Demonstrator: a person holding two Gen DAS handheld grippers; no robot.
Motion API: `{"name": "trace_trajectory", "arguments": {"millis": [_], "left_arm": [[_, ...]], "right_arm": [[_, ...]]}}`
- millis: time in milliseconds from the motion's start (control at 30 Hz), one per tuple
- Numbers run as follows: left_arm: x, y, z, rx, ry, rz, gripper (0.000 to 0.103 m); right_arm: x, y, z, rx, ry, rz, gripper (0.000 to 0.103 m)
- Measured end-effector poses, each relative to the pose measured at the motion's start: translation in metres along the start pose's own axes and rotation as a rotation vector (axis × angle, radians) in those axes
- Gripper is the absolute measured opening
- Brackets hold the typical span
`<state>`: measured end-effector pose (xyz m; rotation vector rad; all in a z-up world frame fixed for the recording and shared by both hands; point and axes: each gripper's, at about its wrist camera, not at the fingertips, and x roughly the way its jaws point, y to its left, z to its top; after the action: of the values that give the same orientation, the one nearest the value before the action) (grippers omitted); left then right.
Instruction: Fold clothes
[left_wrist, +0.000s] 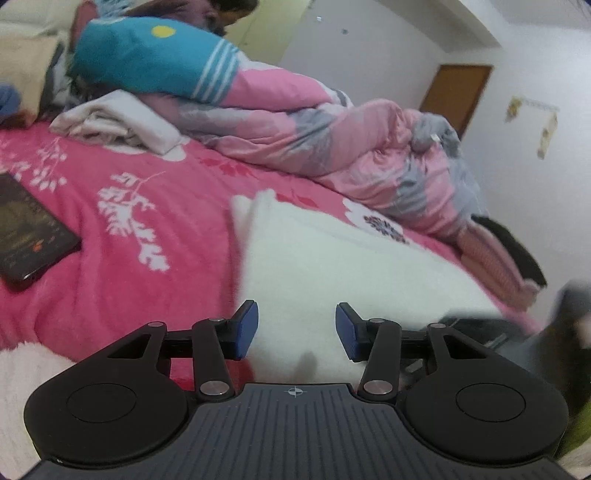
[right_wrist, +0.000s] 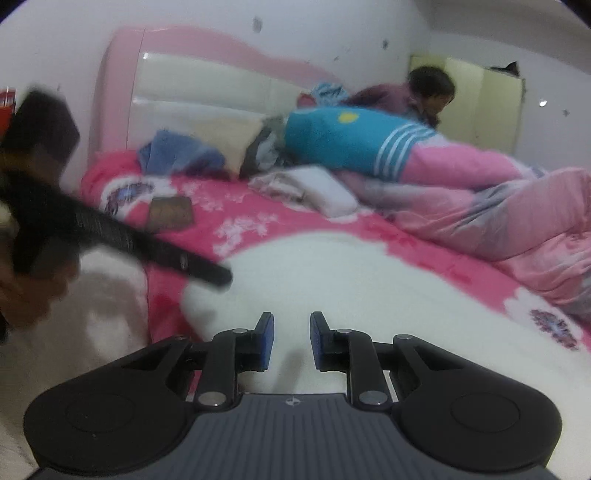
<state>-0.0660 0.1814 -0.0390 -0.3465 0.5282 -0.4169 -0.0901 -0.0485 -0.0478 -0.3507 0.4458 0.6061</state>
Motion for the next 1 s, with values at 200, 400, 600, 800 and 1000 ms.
{"name": "trace_trajectory", "arguments": {"millis": [200, 400, 600, 800, 1000], "left_arm": [[-0.012, 0.011, 0.01, -0.025, -0.023, 0.025, 0.049], [-0.019, 0.015, 0.019, -0.05, -0.068, 0.045, 0.052], [-0.011, -0.002, 0.032, 0.018, -0.085, 0.021, 0.056], [0.028, -0.042, 0.04, 0.135, -0.036, -0.016, 0.06], [0.079, -0.047, 0.022, 0.201, 0.069, 0.166, 0.061]], "right_arm": [[-0.013, 0.007, 0.019, 0.013, -0.047, 0.008, 0.023], [0.026, 0.031, 0.004, -0.053, -0.058, 0.07, 0.024], [-0.007, 0.009, 0.025, -0.004, -0.064, 0.005, 0.024], [-0.045, -0.07, 0.019, 0.198, -0.085, -0.327, 0.025], [-0.025, -0.11, -0.021, 0.316, 0.063, -0.442, 0.027]]}}
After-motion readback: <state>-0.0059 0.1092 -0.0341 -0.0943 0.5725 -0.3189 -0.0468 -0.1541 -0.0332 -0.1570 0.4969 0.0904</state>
